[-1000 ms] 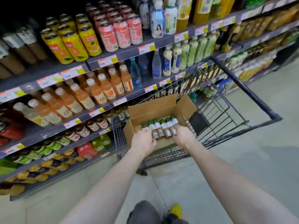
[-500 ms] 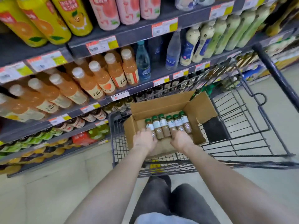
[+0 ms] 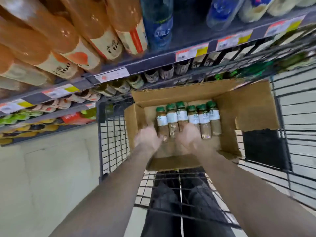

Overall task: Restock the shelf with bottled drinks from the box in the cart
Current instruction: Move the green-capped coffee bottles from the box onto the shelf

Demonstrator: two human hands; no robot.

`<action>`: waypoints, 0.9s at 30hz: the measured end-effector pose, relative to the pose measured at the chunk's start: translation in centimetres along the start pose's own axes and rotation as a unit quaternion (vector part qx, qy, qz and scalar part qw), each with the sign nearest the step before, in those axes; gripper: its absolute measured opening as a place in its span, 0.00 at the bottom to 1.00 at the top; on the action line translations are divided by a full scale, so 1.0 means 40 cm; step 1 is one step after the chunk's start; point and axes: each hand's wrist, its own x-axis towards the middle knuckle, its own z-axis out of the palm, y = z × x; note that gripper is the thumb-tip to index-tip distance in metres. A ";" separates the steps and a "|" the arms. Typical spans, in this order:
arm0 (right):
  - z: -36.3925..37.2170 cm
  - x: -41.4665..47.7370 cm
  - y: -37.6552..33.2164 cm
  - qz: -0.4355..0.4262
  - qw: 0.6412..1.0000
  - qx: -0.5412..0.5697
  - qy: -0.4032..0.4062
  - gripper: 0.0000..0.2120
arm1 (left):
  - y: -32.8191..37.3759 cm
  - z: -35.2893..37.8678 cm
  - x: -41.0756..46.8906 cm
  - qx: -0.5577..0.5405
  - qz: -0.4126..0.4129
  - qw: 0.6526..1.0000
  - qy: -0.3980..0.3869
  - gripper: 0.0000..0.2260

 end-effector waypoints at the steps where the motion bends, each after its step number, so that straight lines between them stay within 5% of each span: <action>1: 0.013 0.038 0.011 0.002 1.000 0.008 -0.003 0.14 | -0.001 0.021 0.028 -0.002 -0.016 1.000 -0.004 0.16; 7: 0.069 0.187 0.060 -0.037 0.998 0.049 0.025 0.19 | -0.004 0.152 0.195 -0.029 -0.031 0.999 -0.012 0.22; 14: 0.130 0.269 0.069 -0.052 0.983 0.161 0.075 0.11 | -0.015 0.229 0.335 -0.238 -0.064 0.968 0.053 0.27; 21: 0.128 0.309 0.079 -0.041 0.976 0.204 0.056 0.16 | -0.024 0.296 0.354 -0.368 -0.101 0.921 0.083 0.23; 27: 0.188 0.334 0.059 -0.073 0.987 0.129 0.059 0.11 | -0.065 0.368 0.322 -0.447 -0.149 0.873 0.123 0.16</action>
